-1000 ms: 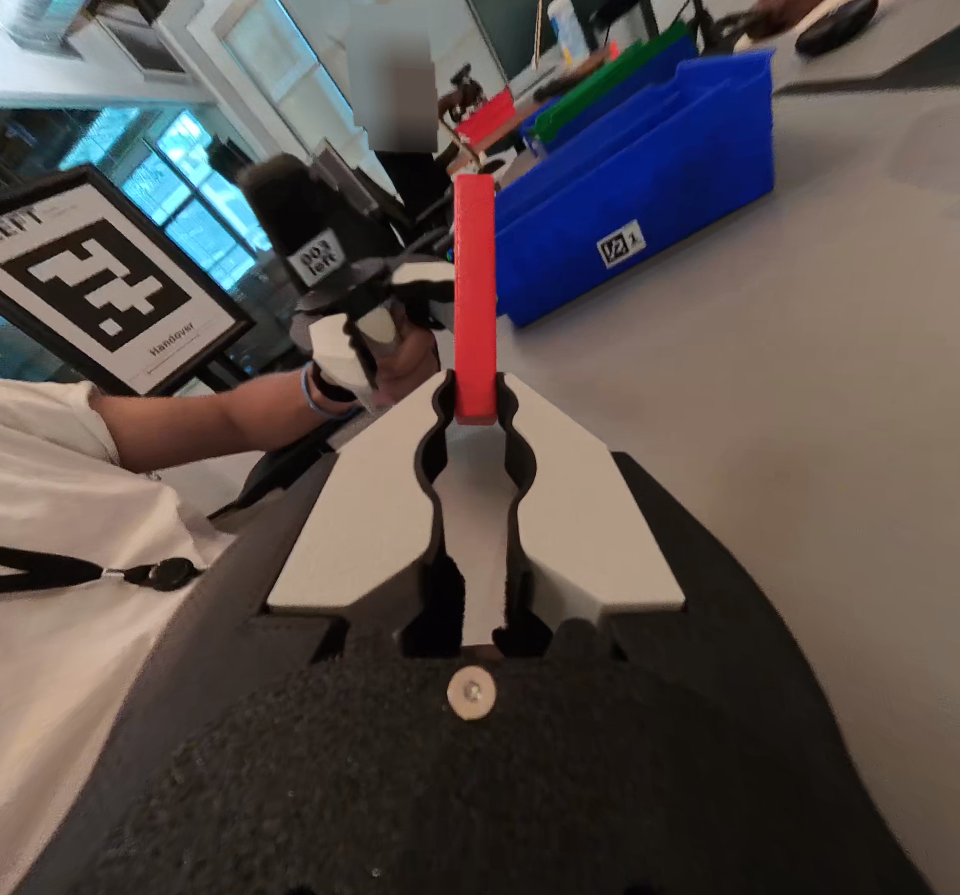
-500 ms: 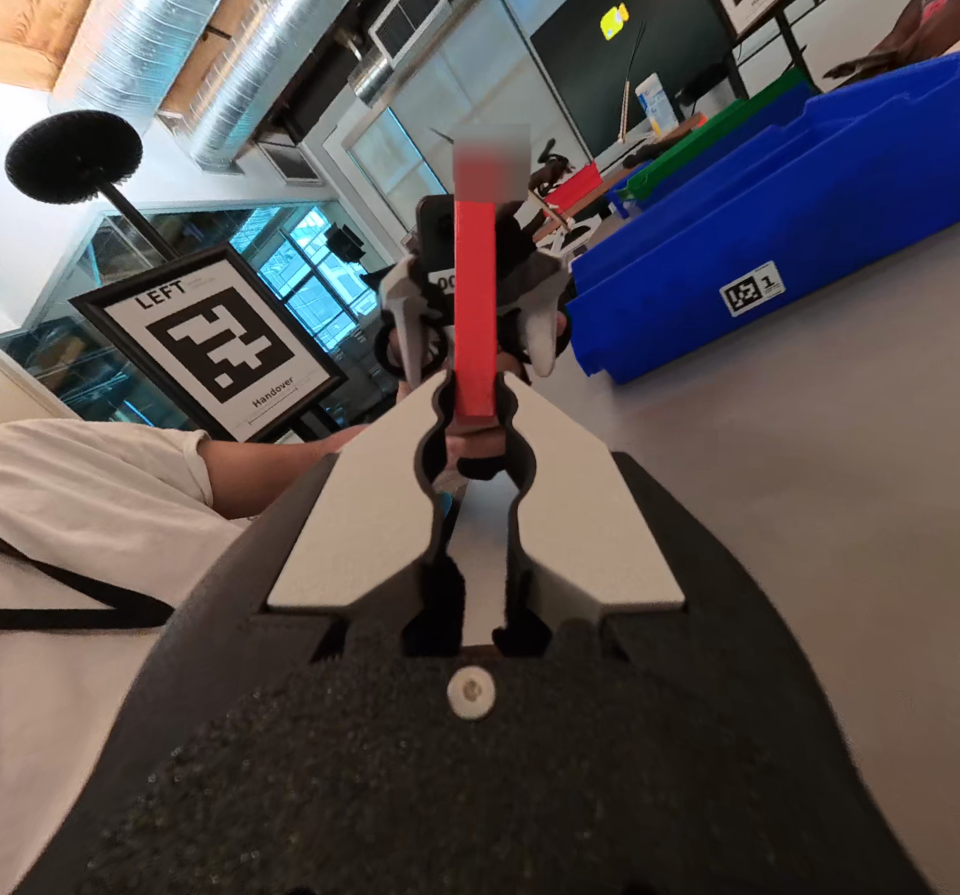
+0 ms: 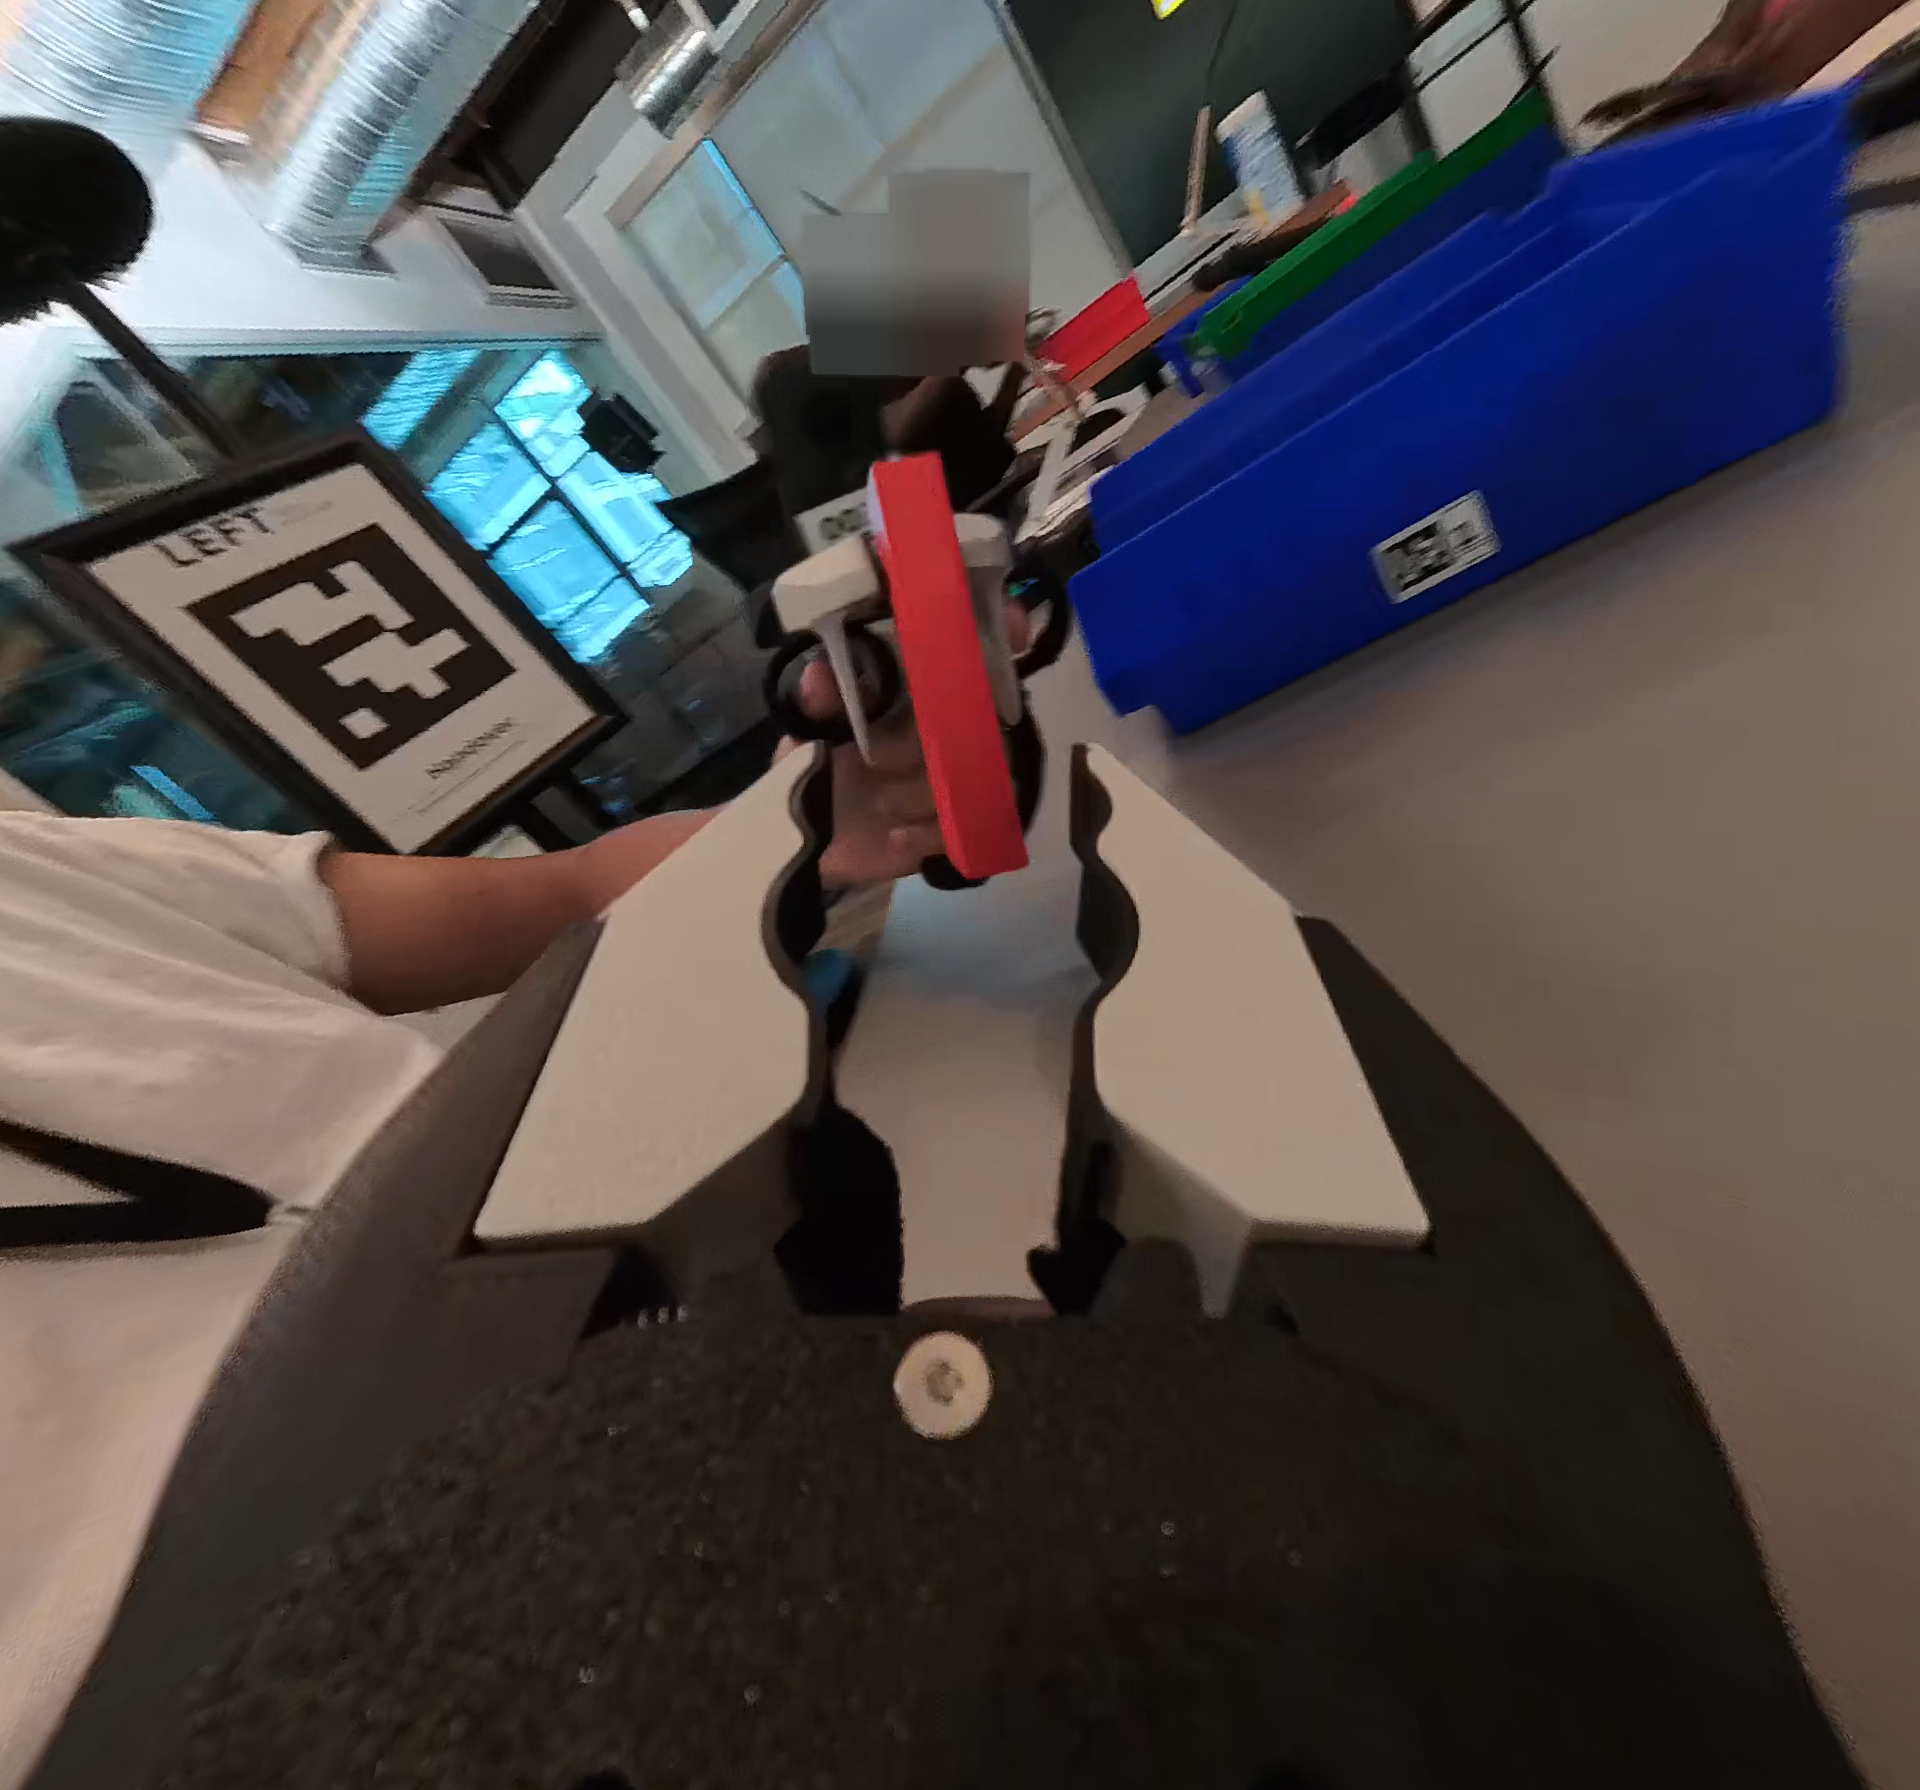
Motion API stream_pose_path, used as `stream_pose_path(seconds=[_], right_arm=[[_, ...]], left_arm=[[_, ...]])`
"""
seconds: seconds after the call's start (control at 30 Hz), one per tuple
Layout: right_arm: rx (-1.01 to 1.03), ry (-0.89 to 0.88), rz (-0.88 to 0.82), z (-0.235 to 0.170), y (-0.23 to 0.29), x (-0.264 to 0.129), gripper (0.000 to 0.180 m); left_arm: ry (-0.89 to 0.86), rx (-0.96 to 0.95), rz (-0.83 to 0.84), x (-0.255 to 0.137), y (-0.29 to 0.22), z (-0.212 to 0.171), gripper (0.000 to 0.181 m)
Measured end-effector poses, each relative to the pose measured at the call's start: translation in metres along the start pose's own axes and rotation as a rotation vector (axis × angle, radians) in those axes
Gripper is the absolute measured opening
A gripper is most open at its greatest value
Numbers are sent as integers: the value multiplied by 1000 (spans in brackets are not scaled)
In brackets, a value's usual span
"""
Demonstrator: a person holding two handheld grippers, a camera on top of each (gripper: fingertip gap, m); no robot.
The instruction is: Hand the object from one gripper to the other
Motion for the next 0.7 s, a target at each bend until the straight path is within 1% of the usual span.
stream_pose_path(seconds=[0.07, 0.13, 0.23, 0.3, 0.37, 0.4, 0.47, 0.57, 0.63, 0.7], right_arm=[[-118, -33, -62, 10, -3, -8, 45], [-254, -51, -88, 18, 1, -11, 45], [-416, 0, -146, 15, 5, -8, 45], [-398, 76, -208, 7, 1, -2, 45], [-317, 80, -250, 4, 0, 6, 52], [-285, 72, -289, 3, -2, 9, 55], [-268, 87, -319, -3, -1, 15, 55], [-295, 115, -367, -11, -2, 20, 53], [-307, 121, -383, -14, -2, 23, 49], [-332, 127, -402, -16, -4, 23, 38]], left_arm=[[79, 175, 39, -1, 1, -3, 15], [189, 378, 67, 1, -1, -9, 15], [307, 702, 127, 4, -5, -19, 15], [387, 949, 185, 6, -6, -24, 15], [447, 1176, 230, 7, -8, -29, 15], [467, 1257, 239, 8, -9, -32, 15], [498, 1378, 244, 10, -11, -39, 15], [551, 1486, 276, 13, -10, -45, 15], [570, 1532, 283, 15, -9, -48, 15], [589, 1553, 287, 16, -8, -52, 15]])
Point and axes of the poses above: each gripper's, where its closed fingertips meet, x out along the fingers, z out of its top, y = z × x across the jaws, the point moved 5 cm from there along -x, back along the fingers, and after that the axes turned 12 degrees about -y, right-handed, at the moved point
